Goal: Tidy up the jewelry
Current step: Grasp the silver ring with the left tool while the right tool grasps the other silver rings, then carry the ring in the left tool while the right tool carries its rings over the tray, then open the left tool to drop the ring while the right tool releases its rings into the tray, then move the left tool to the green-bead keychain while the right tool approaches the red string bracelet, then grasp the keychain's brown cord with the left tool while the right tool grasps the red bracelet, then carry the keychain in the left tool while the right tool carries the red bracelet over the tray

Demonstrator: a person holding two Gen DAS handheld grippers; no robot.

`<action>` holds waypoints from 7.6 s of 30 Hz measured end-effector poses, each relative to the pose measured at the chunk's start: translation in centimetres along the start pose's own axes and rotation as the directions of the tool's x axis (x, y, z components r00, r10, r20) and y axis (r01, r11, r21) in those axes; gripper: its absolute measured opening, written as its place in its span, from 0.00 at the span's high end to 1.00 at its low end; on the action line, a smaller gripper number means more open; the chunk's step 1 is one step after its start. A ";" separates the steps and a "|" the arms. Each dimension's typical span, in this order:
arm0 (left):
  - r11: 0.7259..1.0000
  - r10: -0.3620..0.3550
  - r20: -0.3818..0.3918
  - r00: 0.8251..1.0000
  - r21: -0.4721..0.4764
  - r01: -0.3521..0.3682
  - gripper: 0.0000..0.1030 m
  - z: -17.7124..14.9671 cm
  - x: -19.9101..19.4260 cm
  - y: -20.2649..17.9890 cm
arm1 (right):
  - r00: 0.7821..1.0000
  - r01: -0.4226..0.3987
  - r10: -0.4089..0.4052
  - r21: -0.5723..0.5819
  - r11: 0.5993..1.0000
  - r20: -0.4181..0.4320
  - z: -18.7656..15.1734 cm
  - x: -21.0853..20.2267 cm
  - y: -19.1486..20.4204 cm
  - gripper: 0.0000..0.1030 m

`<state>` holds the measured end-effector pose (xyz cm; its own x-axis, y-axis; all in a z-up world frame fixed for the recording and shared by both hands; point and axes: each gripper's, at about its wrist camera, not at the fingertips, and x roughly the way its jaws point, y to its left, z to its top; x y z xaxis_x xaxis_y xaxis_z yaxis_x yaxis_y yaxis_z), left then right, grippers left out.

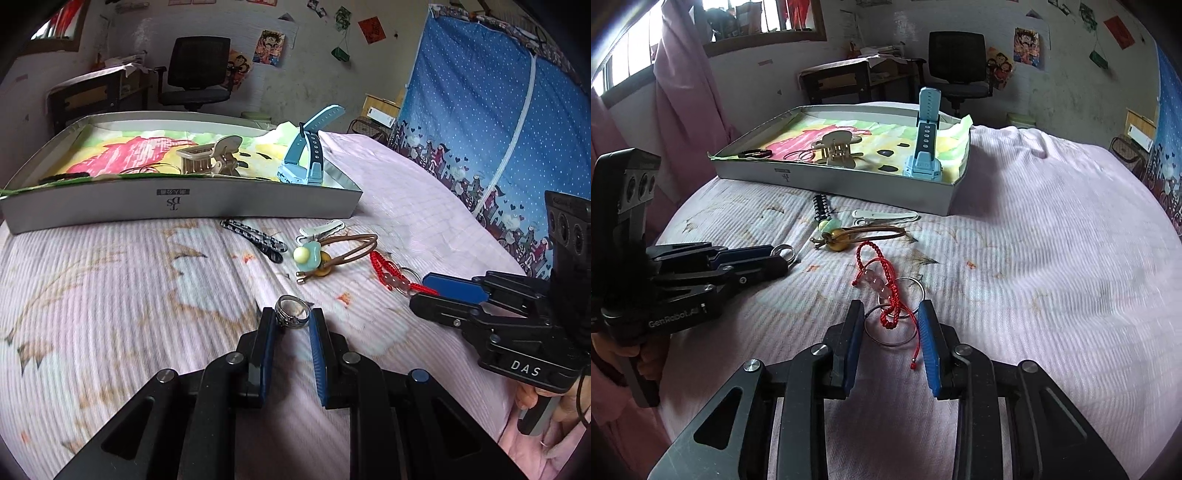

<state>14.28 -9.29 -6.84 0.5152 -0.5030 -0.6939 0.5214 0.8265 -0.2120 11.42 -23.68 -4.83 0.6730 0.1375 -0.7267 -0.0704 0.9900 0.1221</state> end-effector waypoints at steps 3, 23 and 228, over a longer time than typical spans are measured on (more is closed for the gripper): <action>1.000 0.002 0.010 1.000 -0.016 -0.002 0.83 -0.3 -0.3 0.1 | 1.000 -0.009 0.009 0.000 1.000 0.004 -0.1 -0.1 0.2 0.74; 0.999 0.027 0.093 0.995 -0.046 -0.023 0.83 -0.7 -2.6 -0.4 | 0.979 0.042 -0.032 -0.049 0.998 0.201 1.3 -3.9 0.7 0.74; 0.920 0.353 0.138 0.925 -0.229 -0.318 0.73 12.8 -1.6 11.0 | 0.975 0.000 -0.007 0.032 0.999 0.224 14.5 7.5 2.0 0.91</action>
<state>27.91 -2.59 0.80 0.7547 -0.2080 -0.6222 0.1607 0.9781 -0.1321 27.01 -21.16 -0.18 0.8214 0.1203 -0.5575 -0.0470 0.9885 0.1440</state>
